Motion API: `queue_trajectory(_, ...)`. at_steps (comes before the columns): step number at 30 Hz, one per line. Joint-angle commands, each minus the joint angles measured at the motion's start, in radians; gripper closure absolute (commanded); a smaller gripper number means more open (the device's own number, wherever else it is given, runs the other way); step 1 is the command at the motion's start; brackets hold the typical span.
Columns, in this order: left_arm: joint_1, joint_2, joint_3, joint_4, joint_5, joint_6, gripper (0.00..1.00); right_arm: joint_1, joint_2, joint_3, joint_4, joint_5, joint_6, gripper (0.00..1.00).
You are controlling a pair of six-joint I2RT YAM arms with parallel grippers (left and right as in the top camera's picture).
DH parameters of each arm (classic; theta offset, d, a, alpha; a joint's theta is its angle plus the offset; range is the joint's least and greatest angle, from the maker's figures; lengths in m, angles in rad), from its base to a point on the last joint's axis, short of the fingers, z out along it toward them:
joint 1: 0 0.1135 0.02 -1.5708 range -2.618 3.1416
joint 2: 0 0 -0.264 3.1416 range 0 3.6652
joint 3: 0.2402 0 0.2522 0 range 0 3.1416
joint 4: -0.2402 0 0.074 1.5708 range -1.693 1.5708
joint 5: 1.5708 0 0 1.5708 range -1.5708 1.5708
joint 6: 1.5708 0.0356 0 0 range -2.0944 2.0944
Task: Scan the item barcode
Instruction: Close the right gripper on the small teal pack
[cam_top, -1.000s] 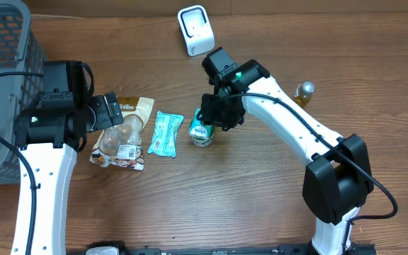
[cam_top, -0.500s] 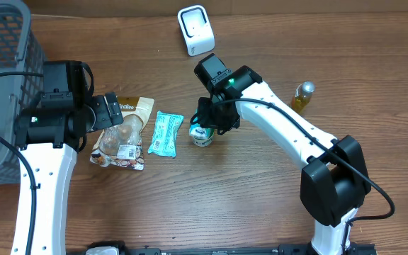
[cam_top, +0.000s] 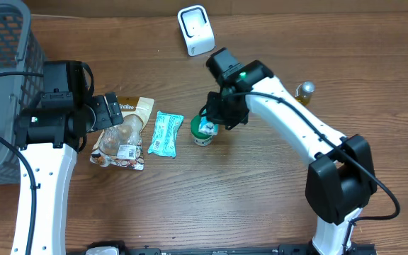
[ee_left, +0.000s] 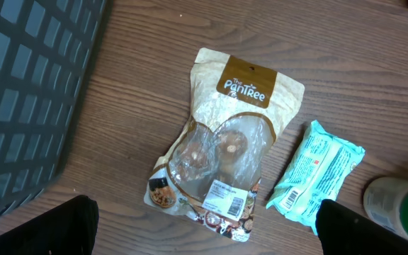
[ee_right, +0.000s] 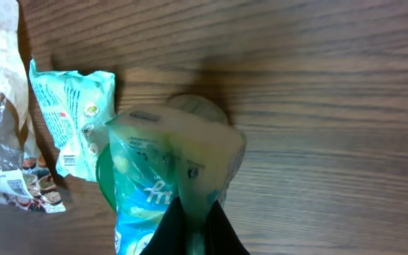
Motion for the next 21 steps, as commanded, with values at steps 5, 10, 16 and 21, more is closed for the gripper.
queue_trajectory(5,-0.009,0.005,0.014,0.001,0.001,-0.011,0.01,-0.018,-0.042,0.008,-0.026,-0.035,-0.141,0.96)
queue_trajectory(10,-0.006,0.005,0.014,0.001,0.0,-0.011,0.0,-0.043,-0.042,0.009,-0.057,-0.04,-0.198,0.96)
queue_trajectory(16,-0.009,0.005,0.014,0.001,0.001,-0.011,0.01,-0.085,-0.042,0.009,-0.094,-0.058,-0.237,0.96)
queue_trajectory(21,-0.008,0.005,0.014,0.002,0.001,-0.011,0.01,-0.121,-0.042,0.008,-0.119,-0.057,-0.247,0.96)
